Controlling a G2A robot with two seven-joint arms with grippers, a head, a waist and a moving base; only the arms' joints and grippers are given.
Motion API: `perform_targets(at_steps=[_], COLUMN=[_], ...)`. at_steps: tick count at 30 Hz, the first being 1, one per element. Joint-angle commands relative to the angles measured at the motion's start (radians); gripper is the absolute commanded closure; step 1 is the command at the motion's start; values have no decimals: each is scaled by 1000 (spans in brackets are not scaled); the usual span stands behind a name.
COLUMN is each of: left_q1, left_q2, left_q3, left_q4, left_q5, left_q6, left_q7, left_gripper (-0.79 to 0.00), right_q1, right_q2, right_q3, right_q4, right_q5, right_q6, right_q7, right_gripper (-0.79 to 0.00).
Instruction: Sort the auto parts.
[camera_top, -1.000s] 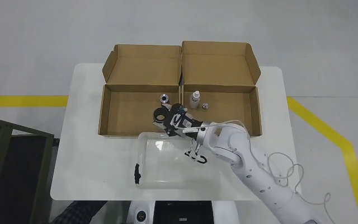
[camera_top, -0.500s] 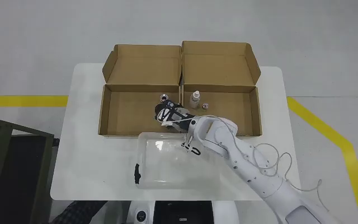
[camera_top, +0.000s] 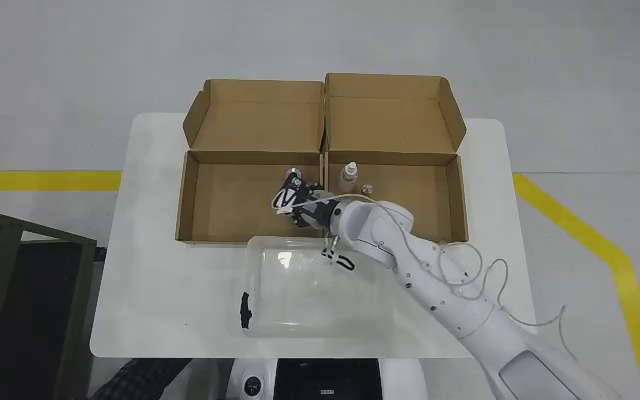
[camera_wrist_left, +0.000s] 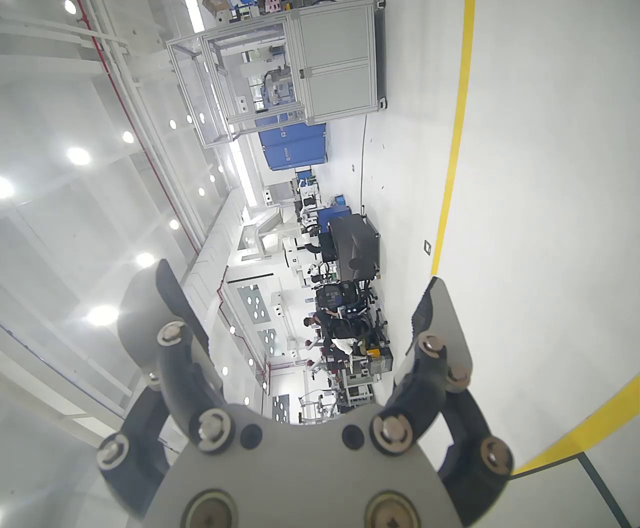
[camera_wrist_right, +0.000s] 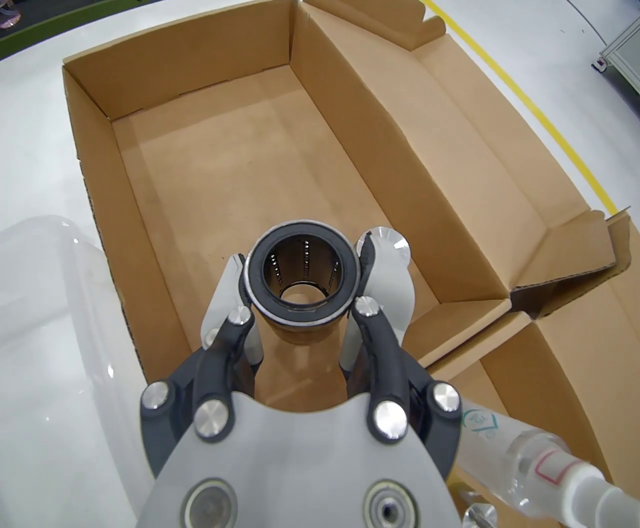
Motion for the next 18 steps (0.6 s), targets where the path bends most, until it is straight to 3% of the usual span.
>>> perform_targets(at_steps=[1, 10, 18], left_q1=[0, 0, 0], left_q2=[0, 0, 0], left_q3=[0, 0, 0], left_q4=[0, 0, 0], left_q5=[0, 0, 0], left_q6=[0, 0, 0], left_q7=[0, 0, 0], left_gripper=[-785, -785, -785], right_q1=[6, 21, 18], right_q2=[-4, -20, -28], right_q3=[-4, -6, -1], right_q4=[11, 51, 69], right_q5=[-1, 0, -5], right_q6=[-2, -7, -18], right_q7=[5, 26, 37], right_gripper=[-49, -182, -246])
